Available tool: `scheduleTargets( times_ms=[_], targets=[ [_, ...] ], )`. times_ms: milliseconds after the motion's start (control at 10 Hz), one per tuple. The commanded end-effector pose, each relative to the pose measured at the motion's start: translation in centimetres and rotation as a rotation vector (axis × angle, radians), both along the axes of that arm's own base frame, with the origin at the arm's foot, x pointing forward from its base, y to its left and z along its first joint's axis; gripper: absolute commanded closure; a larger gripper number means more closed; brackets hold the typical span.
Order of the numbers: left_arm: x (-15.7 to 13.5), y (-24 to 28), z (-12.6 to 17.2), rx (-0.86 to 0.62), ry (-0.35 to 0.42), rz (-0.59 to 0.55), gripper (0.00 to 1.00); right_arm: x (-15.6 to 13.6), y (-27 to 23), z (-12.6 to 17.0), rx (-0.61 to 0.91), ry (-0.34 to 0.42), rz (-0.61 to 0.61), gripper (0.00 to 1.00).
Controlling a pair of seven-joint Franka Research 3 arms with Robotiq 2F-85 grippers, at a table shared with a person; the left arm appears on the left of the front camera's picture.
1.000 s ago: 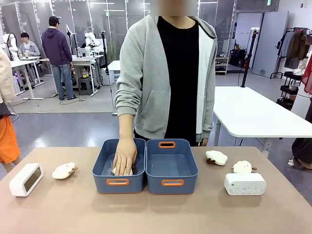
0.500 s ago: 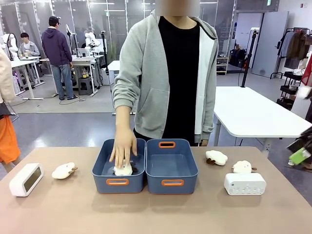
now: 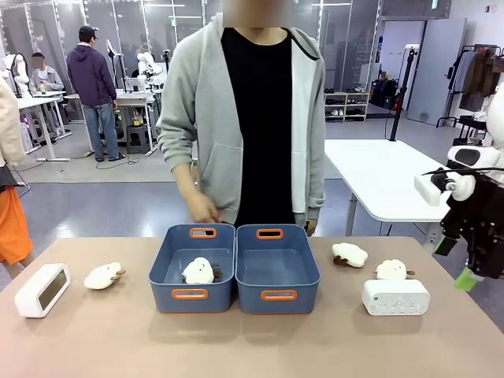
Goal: Sort the digital clocks into the basket.
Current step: Pick up the Digital clock from the table and place it into the empty Plastic storage basket.
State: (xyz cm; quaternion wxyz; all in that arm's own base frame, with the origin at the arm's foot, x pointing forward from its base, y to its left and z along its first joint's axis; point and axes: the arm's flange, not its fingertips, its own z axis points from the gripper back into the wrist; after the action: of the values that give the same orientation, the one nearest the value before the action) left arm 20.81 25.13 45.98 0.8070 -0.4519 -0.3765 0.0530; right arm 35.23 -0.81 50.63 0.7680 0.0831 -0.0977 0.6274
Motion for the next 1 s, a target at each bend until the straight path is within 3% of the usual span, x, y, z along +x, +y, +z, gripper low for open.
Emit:
scheduleTargets(
  times_ms=[0,100,300,400,900],
  targets=[
    [0.1,0.3,0.1,-0.005,-0.033,-0.009,0.0,-0.3,-0.6,0.5,0.084,0.041,-0.09,0.0],
    [0.1,0.3,0.1,-0.005,-0.033,-0.009,0.0,0.0,0.0,0.0,0.0,0.0,0.0,0.0],
    [0.1,0.3,0.1,-0.005,-0.033,-0.009,0.0,4.2,0.7,-3.1,-0.09,-0.04,0.104,0.0],
    [0.1,0.3,0.1,-0.005,-0.033,-0.009,0.0,6.0,1.0,-4.9,-0.125,-0.077,0.104,0.0],
    [0.1,0.3,0.1,-0.005,-0.033,-0.009,0.0,11.1,2.3,-13.0,-0.171,-0.094,0.136,0.0]
  ],
)
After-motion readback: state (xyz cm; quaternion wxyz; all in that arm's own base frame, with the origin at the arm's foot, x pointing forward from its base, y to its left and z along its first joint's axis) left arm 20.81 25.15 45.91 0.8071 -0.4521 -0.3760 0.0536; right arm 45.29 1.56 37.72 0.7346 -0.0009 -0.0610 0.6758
